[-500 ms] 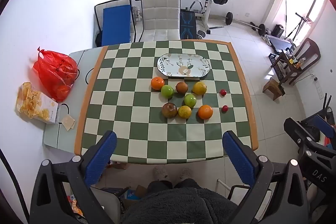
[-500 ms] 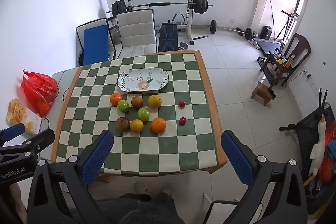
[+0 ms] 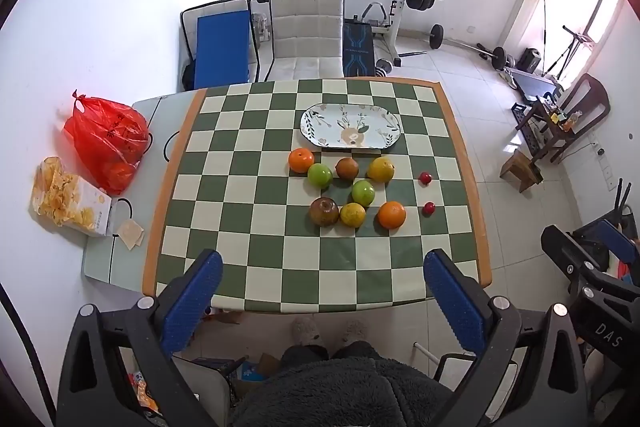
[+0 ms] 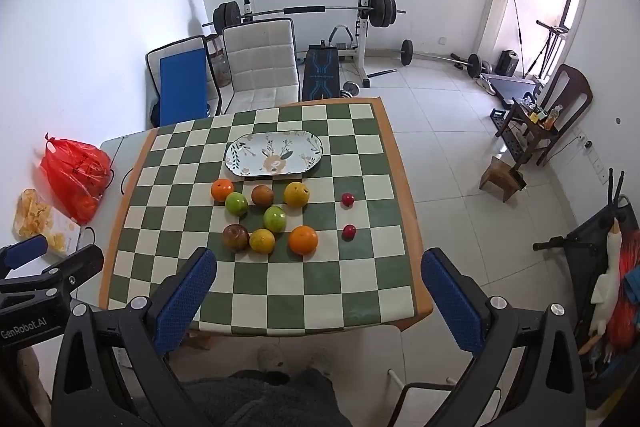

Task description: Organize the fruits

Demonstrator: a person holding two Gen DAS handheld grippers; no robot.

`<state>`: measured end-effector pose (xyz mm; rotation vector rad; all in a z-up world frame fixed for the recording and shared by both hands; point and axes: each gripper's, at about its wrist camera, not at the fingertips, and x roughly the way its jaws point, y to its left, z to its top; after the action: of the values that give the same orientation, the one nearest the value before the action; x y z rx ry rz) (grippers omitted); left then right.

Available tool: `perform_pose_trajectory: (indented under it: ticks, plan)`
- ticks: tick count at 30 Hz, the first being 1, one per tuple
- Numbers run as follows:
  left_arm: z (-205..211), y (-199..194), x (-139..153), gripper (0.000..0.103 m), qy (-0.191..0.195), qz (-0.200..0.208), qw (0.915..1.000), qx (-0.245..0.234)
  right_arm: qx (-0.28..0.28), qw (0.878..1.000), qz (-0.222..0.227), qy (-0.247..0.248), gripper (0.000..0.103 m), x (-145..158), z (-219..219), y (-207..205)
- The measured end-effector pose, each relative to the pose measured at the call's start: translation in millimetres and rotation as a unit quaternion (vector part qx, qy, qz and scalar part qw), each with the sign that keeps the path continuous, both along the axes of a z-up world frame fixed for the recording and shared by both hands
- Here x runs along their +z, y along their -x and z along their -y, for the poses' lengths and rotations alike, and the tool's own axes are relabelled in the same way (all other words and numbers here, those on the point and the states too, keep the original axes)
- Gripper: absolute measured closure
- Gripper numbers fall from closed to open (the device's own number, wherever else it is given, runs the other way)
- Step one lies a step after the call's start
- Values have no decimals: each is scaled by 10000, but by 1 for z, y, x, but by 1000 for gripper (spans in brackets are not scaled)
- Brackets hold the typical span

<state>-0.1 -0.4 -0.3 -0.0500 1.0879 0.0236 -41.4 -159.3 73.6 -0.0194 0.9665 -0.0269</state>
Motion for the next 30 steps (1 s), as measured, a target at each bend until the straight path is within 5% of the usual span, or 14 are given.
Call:
perform_pose_trajectory:
  ticks: [24,27,30]
  plan:
    - [-2,-5,-3,0,-157,143,9998,52,-136,9997,92,-169,0,7,-1,-8]
    - [-9,-34,-15,0,-491,354,9980,174,-150,9993,228,-258,0,-9,-2,-22]
    - [-24,-66,-43,0,-844,356,9954,292,-293,9985,13,-452,0,-59,-3,-48]
